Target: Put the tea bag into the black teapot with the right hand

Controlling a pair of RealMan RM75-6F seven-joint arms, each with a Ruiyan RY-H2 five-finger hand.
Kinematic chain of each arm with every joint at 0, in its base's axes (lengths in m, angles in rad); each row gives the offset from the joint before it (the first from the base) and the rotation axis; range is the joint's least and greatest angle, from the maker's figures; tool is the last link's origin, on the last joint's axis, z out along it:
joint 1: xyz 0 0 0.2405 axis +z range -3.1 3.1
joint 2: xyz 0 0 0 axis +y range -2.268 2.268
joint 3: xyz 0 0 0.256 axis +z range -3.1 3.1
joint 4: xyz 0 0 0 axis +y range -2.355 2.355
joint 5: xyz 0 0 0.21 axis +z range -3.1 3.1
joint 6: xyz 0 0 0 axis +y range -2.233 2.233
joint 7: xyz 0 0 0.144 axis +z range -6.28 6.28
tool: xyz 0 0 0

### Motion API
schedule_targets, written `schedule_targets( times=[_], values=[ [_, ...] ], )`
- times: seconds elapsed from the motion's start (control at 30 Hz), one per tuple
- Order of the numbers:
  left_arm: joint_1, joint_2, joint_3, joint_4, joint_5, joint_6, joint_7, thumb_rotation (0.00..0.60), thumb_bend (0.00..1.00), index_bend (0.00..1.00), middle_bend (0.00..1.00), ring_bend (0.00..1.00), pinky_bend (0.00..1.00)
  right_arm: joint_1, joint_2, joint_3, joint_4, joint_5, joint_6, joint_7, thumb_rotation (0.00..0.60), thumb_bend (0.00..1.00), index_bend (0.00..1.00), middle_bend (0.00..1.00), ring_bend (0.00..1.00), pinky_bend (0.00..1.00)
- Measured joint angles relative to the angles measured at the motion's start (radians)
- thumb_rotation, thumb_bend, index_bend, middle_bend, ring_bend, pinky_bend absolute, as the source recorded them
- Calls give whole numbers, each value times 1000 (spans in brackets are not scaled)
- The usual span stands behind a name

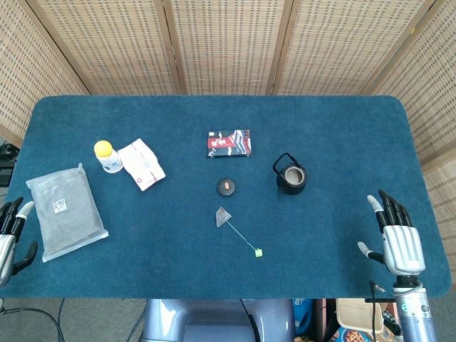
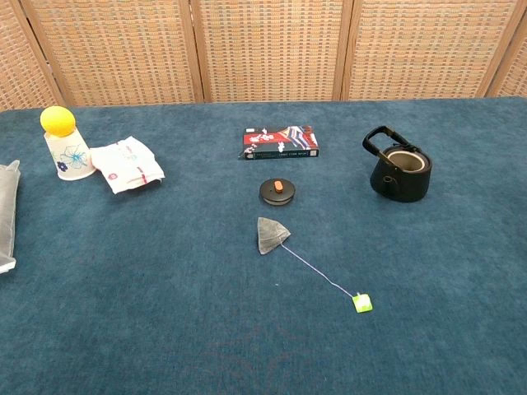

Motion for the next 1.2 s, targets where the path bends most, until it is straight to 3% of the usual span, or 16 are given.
schedule_targets(
  times=[0.57, 0.8, 0.87, 1.1, 1.2],
  values=[
    [0, 4, -4, -4, 0, 3, 7, 600, 446, 0, 0, 0, 0, -3, 0, 2, 7, -8, 10, 11, 600, 129, 72, 90, 5, 156],
    [-3, 9, -10, -1, 1, 5, 11, 600, 445, 0, 0, 0, 0, 6, 0, 8, 16, -23, 11, 26, 600, 129, 94, 176, 46, 157],
    [-4, 9, -10, -1, 0, 3, 11, 600, 445, 0, 0, 0, 0, 12, 3, 9, 16, -31, 8, 38, 600, 129, 136, 234, 108, 189],
    [-12, 11, -15, 1, -6, -9, 15, 600, 445, 0, 0, 0, 0, 65, 30, 8, 1, -95, -46, 142, 600, 137, 218, 423, 378, 509],
    [-15, 13, -17, 2, -11, -14, 17, 600, 445, 0, 0, 0, 0, 102, 45, 7, -5, -126, -90, 178, 600, 150, 246, 479, 465, 602]
  ],
)
